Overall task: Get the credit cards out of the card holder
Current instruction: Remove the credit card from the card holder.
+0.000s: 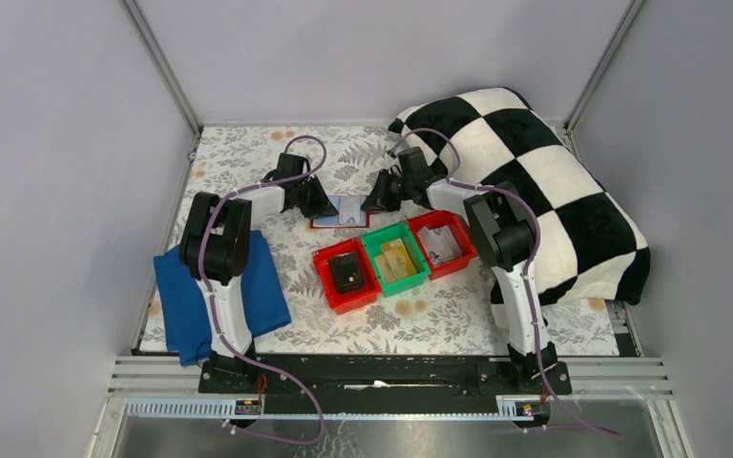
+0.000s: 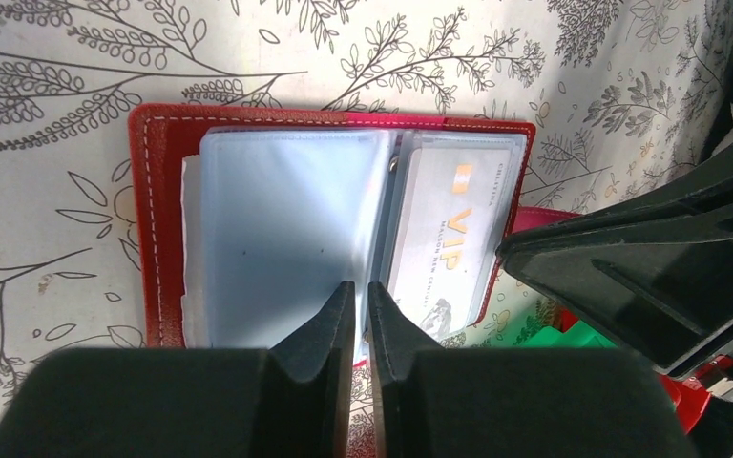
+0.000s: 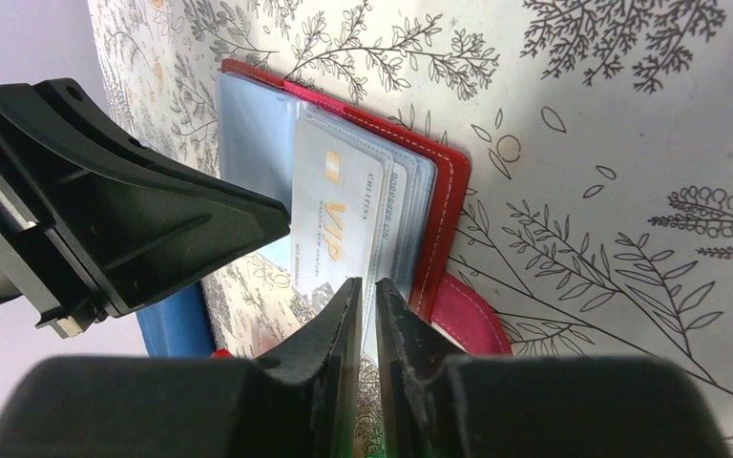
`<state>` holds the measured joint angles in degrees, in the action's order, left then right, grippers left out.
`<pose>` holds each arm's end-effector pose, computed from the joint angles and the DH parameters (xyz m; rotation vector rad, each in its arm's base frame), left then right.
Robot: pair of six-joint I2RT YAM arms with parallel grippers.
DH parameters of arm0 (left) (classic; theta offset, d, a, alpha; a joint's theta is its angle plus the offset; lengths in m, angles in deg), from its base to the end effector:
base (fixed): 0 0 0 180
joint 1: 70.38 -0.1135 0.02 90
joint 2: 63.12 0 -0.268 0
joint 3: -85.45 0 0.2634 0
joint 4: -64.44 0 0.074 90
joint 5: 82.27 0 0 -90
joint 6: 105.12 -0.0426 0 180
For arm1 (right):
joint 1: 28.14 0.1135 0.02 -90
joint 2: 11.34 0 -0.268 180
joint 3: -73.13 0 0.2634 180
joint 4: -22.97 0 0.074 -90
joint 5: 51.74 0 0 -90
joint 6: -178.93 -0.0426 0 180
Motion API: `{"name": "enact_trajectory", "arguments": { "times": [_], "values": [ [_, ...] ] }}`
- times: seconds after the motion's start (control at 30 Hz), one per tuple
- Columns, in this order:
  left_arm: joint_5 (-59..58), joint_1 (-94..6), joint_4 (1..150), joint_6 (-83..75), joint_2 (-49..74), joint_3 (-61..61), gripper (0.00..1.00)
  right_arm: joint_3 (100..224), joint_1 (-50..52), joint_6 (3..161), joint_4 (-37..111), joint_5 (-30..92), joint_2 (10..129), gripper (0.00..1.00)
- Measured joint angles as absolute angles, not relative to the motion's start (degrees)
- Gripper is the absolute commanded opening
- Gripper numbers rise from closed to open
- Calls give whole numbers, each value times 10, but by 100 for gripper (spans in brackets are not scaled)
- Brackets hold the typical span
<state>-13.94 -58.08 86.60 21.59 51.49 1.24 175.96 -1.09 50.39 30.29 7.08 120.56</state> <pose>0.4147 -0.1065 0.1337 -0.3822 2.5593 -0.8127 0.4514 0.2553 0.1195 -0.0947 2.3802 1.1987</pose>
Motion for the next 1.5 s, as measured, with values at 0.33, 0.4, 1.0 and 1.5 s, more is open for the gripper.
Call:
{"name": "enact_trajectory", "arguments": {
  "times": [0.33,0.4,1.0,1.5],
  "values": [
    [-148,-583,860,222,515,16,15,1737,-11,490,271,71,1197,20],
    [-149,-583,860,223,515,16,16,1737,-11,488,268,71,1197,20],
    [-163,-585,856,224,515,17,19,1766,-8,481,270,45,1213,22],
    [-174,-587,848,226,515,23,22,1772,-7,485,290,48,1220,25]
  ]
}}
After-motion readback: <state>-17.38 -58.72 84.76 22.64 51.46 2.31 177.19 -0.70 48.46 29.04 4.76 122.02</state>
